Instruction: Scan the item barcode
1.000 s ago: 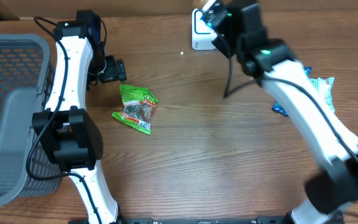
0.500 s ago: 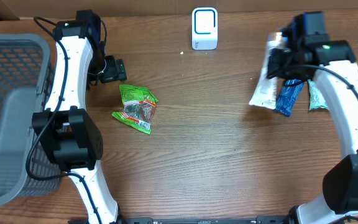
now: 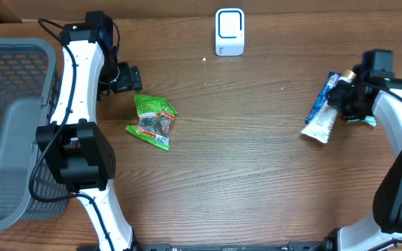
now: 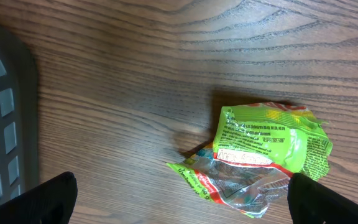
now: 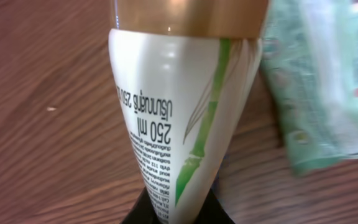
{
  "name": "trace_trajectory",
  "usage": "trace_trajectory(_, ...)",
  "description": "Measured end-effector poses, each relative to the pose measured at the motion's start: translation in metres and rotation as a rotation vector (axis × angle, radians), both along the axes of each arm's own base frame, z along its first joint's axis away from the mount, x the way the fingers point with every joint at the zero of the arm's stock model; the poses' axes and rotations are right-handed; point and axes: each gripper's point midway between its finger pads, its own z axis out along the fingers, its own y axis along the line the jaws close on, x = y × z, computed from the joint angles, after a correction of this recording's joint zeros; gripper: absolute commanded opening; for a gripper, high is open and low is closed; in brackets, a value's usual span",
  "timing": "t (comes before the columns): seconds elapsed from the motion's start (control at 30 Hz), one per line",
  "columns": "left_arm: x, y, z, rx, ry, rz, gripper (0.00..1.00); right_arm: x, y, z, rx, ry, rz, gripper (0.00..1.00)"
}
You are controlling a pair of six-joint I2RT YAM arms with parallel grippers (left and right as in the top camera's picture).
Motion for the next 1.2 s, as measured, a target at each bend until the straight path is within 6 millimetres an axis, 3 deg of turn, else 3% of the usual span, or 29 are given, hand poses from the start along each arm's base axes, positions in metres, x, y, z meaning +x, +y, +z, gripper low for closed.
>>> trace_trajectory(0.07, 0.000, 0.000, 0.000, 0.000, 0.000, 0.000, 0.99, -0.002, -0.009, 0.000, -0.009, 0.004, -0.005, 0.35)
trace_trajectory(0.1, 0.000, 0.000, 0.000, 0.000, 0.000, 0.000, 1.00, -0.003, -0.012, -0.001, -0.016, 0.006, -0.003, 0.61)
trace_trajectory(0.2, 0.000, 0.000, 0.000, 0.000, 0.000, 0.000, 1.00, -0.003, -0.013, 0.000, -0.014, 0.001, 0.000, 0.76)
trace_trajectory(0.3, 0.000, 0.000, 0.000, 0.000, 0.000, 0.000, 1.00, -0.003, 0.000, 0.004, 0.038, -0.001, 0.047, 0.77)
trace_trajectory(0.47, 0.000, 0.000, 0.000, 0.000, 0.000, 0.000, 1.00, 0.027, 0.043, 0.050, 0.139, -0.116, 0.174, 0.77)
trace_trajectory(0.57, 0.000, 0.000, 0.000, 0.000, 0.000, 0.000, 1.00, 0.050, 0.101, 0.082, 0.243, -0.247, 0.323, 0.75)
trace_trajectory(0.73, 0.000, 0.000, 0.000, 0.000, 0.000, 0.000, 1.00, 0.059, 0.193, 0.105, 0.357, -0.347, 0.460, 0.73)
trace_trajectory(0.93, 0.000, 0.000, 0.000, 0.000, 0.000, 0.000, 0.99, 0.041, 0.291, 0.098, 0.461, -0.320, 0.571, 0.70)
trace_trajectory(1.2, 0.000, 0.000, 0.000, 0.000, 0.000, 0.000, 1.00, 0.015, 0.375, 0.069, 0.512, -0.291, 0.698, 0.74)
